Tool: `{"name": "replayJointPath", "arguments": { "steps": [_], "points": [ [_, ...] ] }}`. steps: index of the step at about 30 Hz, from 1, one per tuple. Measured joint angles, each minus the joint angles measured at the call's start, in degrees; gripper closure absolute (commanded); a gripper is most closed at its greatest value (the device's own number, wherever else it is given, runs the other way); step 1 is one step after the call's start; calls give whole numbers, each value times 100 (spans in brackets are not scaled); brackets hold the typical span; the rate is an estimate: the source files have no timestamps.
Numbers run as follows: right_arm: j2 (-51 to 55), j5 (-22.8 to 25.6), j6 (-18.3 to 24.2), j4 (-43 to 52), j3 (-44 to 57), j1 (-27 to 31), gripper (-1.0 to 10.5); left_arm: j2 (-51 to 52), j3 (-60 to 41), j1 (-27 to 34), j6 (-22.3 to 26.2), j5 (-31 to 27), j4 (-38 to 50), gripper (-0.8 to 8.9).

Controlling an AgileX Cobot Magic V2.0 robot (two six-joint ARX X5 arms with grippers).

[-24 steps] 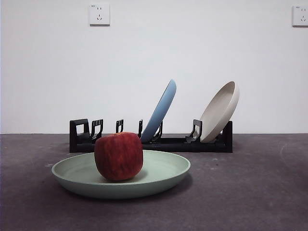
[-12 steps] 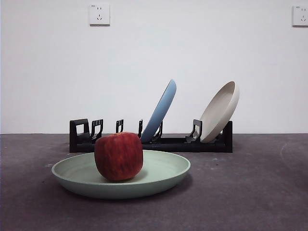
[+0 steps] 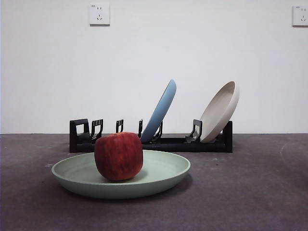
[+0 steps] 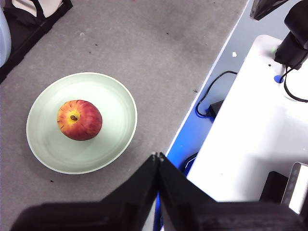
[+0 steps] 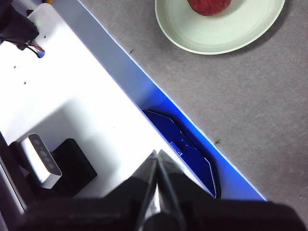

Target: Take the green plate from the plate rack,put the plate on the table,take the apple from the table,put the apple in the plate

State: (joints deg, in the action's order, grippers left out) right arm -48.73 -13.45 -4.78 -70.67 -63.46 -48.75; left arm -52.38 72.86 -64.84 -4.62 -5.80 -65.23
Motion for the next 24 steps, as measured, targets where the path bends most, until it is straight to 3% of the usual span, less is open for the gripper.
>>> {"name": "replayJointPath", "arguments": {
  "steps": [9, 12, 16, 20, 24],
  "points": [
    [0, 0, 0, 0, 0, 0, 946, 2, 0, 35, 13, -28, 315, 817],
    [0, 0, 0, 0, 0, 0, 946, 57, -2, 323, 315, -334, 798, 817],
    [0, 0, 0, 0, 0, 0, 946, 221, -2, 1241, 1008, -511, 2002, 817],
    [0, 0, 0, 0, 0, 0, 946, 494, -4, 2551, 1351, 116, 2962, 817],
    [4, 2, 0, 0, 0, 0, 946, 892, -201, 3923, 1432, 588, 3357, 817]
  ]
}}
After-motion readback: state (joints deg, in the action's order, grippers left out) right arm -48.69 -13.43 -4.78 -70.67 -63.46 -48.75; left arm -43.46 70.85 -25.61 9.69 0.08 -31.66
